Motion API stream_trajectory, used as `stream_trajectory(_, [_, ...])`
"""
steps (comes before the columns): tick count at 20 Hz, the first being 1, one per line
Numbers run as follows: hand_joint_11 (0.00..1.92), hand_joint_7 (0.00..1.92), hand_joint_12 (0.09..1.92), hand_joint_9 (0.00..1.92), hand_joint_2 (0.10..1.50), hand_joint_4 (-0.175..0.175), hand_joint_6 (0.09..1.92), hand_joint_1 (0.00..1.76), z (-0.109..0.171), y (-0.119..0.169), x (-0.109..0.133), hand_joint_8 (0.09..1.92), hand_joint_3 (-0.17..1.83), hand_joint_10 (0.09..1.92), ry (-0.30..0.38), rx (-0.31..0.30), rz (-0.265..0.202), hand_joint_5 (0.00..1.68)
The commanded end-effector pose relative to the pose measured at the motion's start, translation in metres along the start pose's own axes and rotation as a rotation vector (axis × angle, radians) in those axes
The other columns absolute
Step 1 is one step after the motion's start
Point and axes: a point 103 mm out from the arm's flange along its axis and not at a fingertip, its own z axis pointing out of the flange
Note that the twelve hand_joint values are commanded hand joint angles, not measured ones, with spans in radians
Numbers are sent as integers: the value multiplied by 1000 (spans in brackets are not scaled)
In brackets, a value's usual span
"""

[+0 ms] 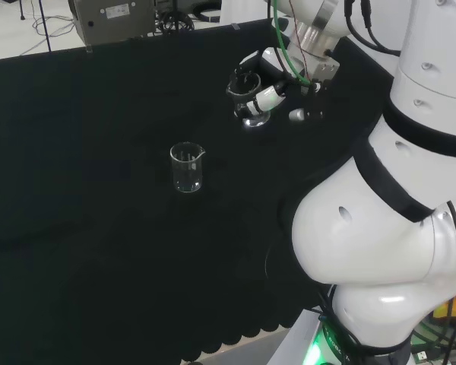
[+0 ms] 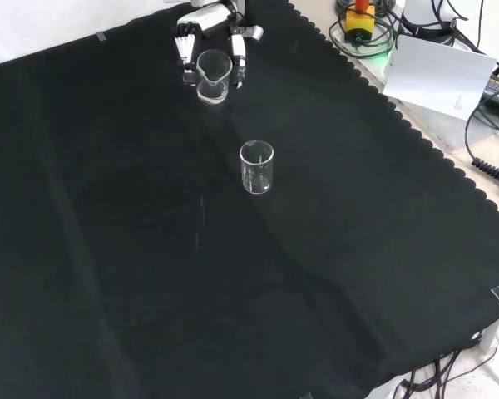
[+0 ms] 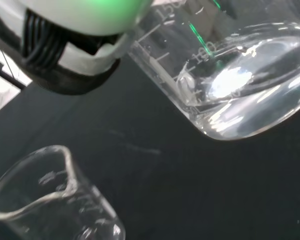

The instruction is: Pour the water from the handheld beaker into the one on the table.

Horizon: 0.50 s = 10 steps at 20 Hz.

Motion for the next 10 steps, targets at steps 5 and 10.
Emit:
stream_trajectory(5, [1541,1733,568,1752,695,128,587,1145,16,-9,51,87,574,87,-75,163,-45,1303])
stream_trajectory(10, [1538,1733,568,1755,693,127,590,1145,33,-1,67,87,577,87,-164,254,-70,1302])
